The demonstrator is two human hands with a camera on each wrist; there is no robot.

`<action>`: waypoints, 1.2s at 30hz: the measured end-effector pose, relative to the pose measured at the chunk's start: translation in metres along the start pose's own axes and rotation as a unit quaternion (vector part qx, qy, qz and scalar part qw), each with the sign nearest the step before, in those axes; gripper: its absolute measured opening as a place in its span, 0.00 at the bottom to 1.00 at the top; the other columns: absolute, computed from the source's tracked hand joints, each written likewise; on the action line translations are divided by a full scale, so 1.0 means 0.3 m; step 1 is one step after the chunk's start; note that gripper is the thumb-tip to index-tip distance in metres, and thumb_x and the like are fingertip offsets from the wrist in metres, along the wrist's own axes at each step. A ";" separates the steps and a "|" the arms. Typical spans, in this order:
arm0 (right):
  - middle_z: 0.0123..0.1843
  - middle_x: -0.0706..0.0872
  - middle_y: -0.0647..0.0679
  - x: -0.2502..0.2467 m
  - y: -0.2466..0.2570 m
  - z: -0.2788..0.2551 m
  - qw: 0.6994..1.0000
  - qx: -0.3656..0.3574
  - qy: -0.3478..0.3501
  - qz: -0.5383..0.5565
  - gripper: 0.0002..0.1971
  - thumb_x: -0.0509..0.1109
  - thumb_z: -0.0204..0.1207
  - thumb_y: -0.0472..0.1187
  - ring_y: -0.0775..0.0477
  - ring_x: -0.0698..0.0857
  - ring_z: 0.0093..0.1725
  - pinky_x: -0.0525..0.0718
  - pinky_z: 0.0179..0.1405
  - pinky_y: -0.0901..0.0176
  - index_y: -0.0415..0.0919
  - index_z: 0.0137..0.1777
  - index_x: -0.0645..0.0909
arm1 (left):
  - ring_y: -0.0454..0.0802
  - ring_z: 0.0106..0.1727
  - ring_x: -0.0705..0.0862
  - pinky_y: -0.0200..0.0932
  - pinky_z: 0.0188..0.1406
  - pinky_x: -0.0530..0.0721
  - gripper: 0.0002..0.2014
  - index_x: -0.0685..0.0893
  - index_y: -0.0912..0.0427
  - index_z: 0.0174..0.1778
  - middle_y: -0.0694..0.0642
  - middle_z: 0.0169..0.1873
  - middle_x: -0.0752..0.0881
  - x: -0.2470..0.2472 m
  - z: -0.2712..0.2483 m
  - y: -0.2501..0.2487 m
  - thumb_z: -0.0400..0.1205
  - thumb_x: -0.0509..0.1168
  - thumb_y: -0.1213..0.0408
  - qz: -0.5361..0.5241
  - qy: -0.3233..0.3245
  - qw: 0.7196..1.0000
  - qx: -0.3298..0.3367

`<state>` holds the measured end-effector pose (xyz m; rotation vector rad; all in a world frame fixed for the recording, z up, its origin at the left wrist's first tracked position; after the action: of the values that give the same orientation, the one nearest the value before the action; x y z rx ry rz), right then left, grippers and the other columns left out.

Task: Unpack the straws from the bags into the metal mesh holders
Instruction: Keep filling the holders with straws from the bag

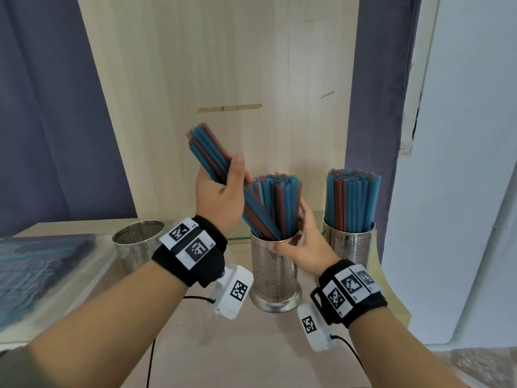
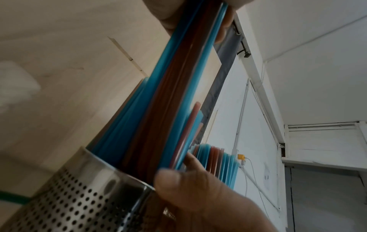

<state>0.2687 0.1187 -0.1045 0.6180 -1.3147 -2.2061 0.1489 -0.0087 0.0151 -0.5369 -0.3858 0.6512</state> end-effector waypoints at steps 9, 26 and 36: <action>0.70 0.78 0.53 -0.001 0.017 0.110 1.000 -0.008 0.001 -0.011 0.61 0.93 0.49 0.46 0.59 0.81 0.69 0.82 0.66 0.61 0.47 0.80 0.59 | 0.49 0.35 0.85 0.46 0.45 0.85 0.08 0.80 0.53 0.40 0.48 0.29 0.86 0.003 0.057 0.044 0.86 0.63 0.66 0.030 0.132 0.990 -0.037; 0.66 0.82 0.55 0.055 -0.012 0.140 0.993 -0.036 -0.102 -0.042 0.67 0.94 0.43 0.51 0.51 0.84 0.66 0.88 0.60 0.45 0.61 0.81 0.57 | 0.46 0.37 0.85 0.35 0.39 0.83 0.12 0.83 0.65 0.42 0.55 0.35 0.86 0.106 0.119 0.163 0.81 0.67 0.57 0.163 0.188 0.968 -0.041; 0.70 0.81 0.52 0.062 -0.077 0.150 0.994 -0.023 -0.097 0.034 0.61 0.93 0.50 0.45 0.54 0.84 0.67 0.88 0.61 0.51 0.51 0.82 0.61 | 0.43 0.56 0.84 0.35 0.57 0.80 0.16 0.82 0.57 0.65 0.48 0.55 0.85 0.106 0.144 0.285 0.82 0.68 0.56 0.187 0.217 0.948 -0.136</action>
<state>0.2229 0.1468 -0.1080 0.3431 -1.3546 -2.2783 0.1111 0.0844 0.0052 -1.0095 0.0498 0.8257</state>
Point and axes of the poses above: each hand's wrist, its own z-axis towards the middle knuckle, its own x-axis out of the palm, y = z × x, the point moved 4 cm from there along z, towards the middle knuckle
